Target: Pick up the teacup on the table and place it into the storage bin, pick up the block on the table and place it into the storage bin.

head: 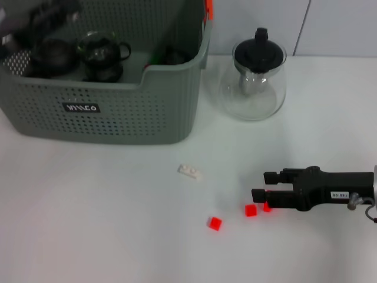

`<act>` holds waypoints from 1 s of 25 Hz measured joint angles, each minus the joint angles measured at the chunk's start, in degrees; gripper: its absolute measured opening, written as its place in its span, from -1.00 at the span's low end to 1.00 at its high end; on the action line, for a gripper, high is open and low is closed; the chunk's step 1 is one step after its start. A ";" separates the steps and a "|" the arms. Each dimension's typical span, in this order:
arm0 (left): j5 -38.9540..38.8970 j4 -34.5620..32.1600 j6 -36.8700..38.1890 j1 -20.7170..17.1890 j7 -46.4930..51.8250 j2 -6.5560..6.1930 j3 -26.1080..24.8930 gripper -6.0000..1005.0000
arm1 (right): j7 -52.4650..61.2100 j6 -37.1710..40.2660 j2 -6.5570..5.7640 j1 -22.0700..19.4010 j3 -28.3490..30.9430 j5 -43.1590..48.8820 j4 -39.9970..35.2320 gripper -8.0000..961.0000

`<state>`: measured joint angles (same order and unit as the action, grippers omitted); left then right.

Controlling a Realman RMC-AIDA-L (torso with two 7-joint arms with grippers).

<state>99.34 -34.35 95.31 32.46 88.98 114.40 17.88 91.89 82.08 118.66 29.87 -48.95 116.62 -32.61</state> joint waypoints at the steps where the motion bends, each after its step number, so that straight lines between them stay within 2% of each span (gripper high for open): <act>1: 0.54 -0.79 -2.75 1.45 2.39 -0.57 1.13 -0.16 | -0.07 0.00 0.00 -0.01 0.00 0.01 0.00 0.54; 4: 3.25 -1.93 -11.11 4.77 7.61 -1.81 3.99 -0.17 | -0.23 -0.05 -0.01 -0.13 0.00 0.00 0.00 0.54; 6: 5.48 -2.08 -16.56 6.27 10.60 -2.10 6.09 -0.16 | -0.23 -0.08 -0.01 -0.19 0.00 0.00 0.00 0.54; 10: 7.42 -2.27 -25.33 6.83 15.55 -1.40 10.30 -0.16 | -0.21 -0.08 -0.07 -0.20 0.00 -0.11 0.00 0.54; 13: 7.18 -2.57 -27.78 6.34 15.85 -0.54 11.31 -0.15 | -0.06 -0.08 -0.15 -0.05 0.00 -0.13 0.00 0.54; 16: 6.06 -5.01 -26.75 5.29 15.45 0.44 10.95 -0.13 | 0.01 -0.09 -0.17 0.14 0.00 -0.08 0.00 0.54; 19: 2.02 -8.10 -23.54 2.91 14.66 1.56 10.94 0.10 | 0.08 -0.09 -0.15 0.25 0.00 -0.04 0.00 0.54; 22: -5.19 -8.86 -15.95 -0.82 11.56 2.06 10.55 0.33 | 0.08 -0.08 -0.12 0.18 0.00 -0.07 -0.01 0.54; 25: -8.96 -7.17 -6.35 -4.77 4.32 3.12 7.74 0.46 | -0.11 -0.09 -0.11 0.01 0.00 -0.19 -0.01 0.54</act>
<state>90.38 -41.53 88.96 27.68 93.30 117.52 25.62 91.79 82.00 118.55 29.87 -48.95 116.43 -32.61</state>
